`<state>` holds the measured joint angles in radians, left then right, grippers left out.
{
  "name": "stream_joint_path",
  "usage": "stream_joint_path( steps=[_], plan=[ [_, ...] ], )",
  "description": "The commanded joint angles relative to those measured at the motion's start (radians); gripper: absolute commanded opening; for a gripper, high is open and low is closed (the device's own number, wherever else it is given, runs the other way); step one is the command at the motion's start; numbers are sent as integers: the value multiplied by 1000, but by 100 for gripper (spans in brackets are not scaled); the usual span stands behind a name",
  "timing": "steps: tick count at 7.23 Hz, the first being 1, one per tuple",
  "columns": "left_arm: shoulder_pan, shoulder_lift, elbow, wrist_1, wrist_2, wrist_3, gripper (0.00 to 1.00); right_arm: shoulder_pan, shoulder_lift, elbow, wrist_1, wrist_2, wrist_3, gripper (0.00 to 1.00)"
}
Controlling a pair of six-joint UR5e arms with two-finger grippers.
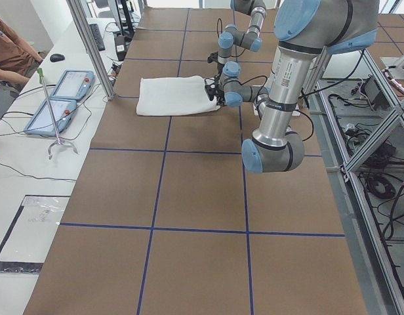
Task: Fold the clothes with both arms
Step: 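Hold the near edge with both grippers and lift it slightly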
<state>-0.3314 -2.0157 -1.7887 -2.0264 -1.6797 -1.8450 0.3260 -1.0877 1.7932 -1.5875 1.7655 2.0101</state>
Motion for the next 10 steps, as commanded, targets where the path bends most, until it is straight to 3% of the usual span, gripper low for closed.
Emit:
stream_joint_path(
  steps=[1, 3, 4, 8, 10],
  plan=[
    [0, 2, 0, 0, 2, 0, 0, -1, 5, -2, 0, 0, -1, 21],
    [0, 0, 0, 0, 2, 0, 0, -1, 21, -6, 0, -1, -1, 2],
    [0, 0, 2, 0, 2, 0, 0, -1, 25, -3, 0, 0, -1, 0],
    [-2, 0, -21, 5, -3, -2, 0, 18, 26, 55, -2, 0, 13, 0],
    [0, 34, -134, 37, -23, -16, 0, -1, 3, 98, -5, 0, 10, 0]
  ],
)
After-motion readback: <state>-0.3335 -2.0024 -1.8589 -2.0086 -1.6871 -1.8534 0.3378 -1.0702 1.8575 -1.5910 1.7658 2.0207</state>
